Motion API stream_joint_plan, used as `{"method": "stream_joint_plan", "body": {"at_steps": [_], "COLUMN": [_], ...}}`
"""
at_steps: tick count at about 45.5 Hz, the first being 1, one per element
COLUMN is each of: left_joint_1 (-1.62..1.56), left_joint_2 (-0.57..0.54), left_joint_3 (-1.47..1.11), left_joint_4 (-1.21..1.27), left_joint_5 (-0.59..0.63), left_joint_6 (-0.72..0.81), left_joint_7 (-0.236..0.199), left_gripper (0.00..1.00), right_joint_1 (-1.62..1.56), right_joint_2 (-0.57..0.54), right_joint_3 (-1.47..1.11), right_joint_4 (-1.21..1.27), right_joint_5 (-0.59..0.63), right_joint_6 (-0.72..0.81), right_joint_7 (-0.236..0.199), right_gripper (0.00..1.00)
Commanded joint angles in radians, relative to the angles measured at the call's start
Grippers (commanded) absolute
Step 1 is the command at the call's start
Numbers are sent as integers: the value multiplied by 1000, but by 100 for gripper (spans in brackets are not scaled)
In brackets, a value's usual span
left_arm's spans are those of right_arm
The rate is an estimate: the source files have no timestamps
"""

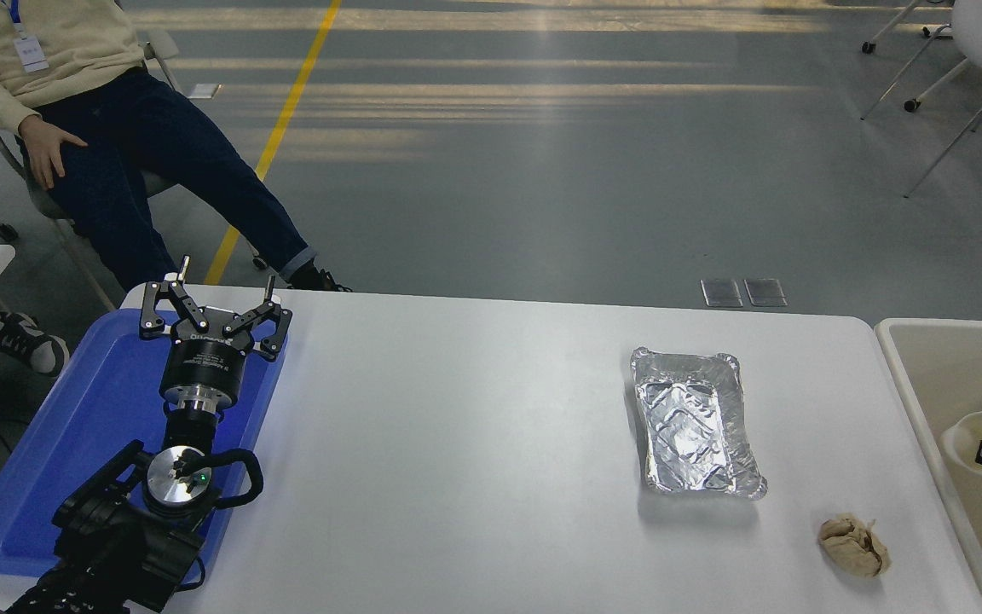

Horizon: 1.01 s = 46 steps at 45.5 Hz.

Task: Pick up paper cup place in dustbin

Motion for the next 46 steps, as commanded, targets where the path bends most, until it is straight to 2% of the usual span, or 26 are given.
{"method": "stream_joint_plan", "body": {"at_steps": [1, 2, 3, 30, 46], "left_joint_1": [0, 0, 0, 0, 0], "left_joint_2": [0, 0, 0, 0, 0], "left_joint_3": [0, 0, 0, 0, 0], "left_joint_4": [0, 0, 0, 0, 0], "left_joint_5": [0, 0, 0, 0, 0], "left_joint_6": [0, 0, 0, 0, 0], "left_joint_7": [0, 0, 0, 0, 0], "left_gripper": [100, 100, 100, 100, 100], "right_joint_1": [-12, -9, -6, 141, 276], "right_joint_2": [20, 21, 21, -6, -6], "right_joint_3": [11, 16, 25, 77, 259], "right_joint_4": [-3, -3, -2, -2, 76], "right_joint_5": [9, 10, 15, 30, 56], "right_joint_6": [-25, -27, -25, -8, 6], "right_joint_7": [1, 1, 1, 2, -7], "right_gripper": [61, 89, 100, 100, 100]}}
